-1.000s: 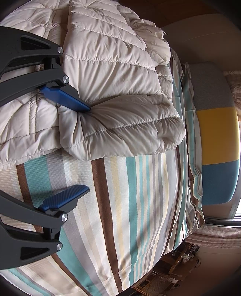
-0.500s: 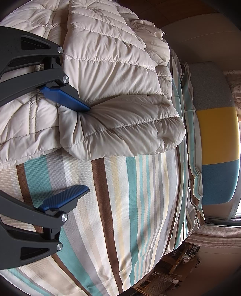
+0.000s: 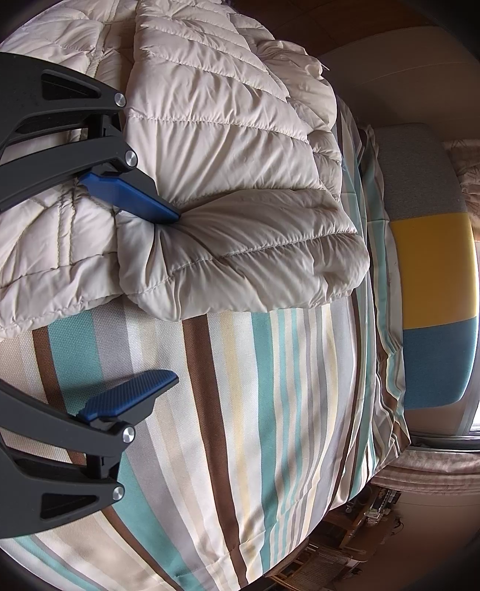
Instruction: Fold large clothes
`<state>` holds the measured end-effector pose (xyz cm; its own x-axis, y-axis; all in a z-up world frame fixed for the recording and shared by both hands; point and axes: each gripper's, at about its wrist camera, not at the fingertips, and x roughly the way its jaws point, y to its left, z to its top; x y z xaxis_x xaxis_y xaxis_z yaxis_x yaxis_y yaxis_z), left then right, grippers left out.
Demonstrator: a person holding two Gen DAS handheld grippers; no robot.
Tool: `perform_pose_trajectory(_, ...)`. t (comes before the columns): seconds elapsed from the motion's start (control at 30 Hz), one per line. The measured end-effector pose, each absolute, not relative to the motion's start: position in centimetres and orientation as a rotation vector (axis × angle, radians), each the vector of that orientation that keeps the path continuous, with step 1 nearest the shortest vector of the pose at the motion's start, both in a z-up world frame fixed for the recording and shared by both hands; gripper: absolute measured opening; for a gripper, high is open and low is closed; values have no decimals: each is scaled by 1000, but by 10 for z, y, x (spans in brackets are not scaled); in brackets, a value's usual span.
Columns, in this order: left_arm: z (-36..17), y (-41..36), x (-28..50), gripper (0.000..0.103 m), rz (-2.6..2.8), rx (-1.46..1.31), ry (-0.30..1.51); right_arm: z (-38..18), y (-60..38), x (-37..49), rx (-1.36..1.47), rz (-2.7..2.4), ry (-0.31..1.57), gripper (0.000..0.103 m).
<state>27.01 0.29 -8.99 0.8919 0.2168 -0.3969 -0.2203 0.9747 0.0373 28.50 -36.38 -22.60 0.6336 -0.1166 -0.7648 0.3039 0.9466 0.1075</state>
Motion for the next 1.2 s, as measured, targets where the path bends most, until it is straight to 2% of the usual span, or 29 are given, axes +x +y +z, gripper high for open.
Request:
perform_pose_trajectory(0.43,-121,-135,286,15,5,208,520,-227,-366,284,241,-240,852,81)
perform_pose_trajectory(0.67,-159,-183,303,15,-67,368,671,-228,-367,285,245,-238,851,81)
perform_pose_trajectory(0.73,-169,-189,304,22,-83,408,696,-228,-368,285,248,-236,851,81)
perform_pose_trajectory(0.8,-172,-193,301,48,-110,417,697,-229,-367,285,249,-235,850,82)
perform_pose_trajectory(0.87,-173,-197,295,59,-140,433,672,-229,-367,285,248,-236,851,82)
perform_pose_trajectory(0.97,-169,-196,286,64,-200,420,659,-229,-368,284,248,-235,851,82)
perform_pose_trajectory(1.07,-161,-191,273,83,-290,356,657,-229,-368,284,248,-235,851,82)
perform_pose_trajectory(1.2,-148,-182,260,85,-355,283,642,-229,-369,284,249,-235,851,82)
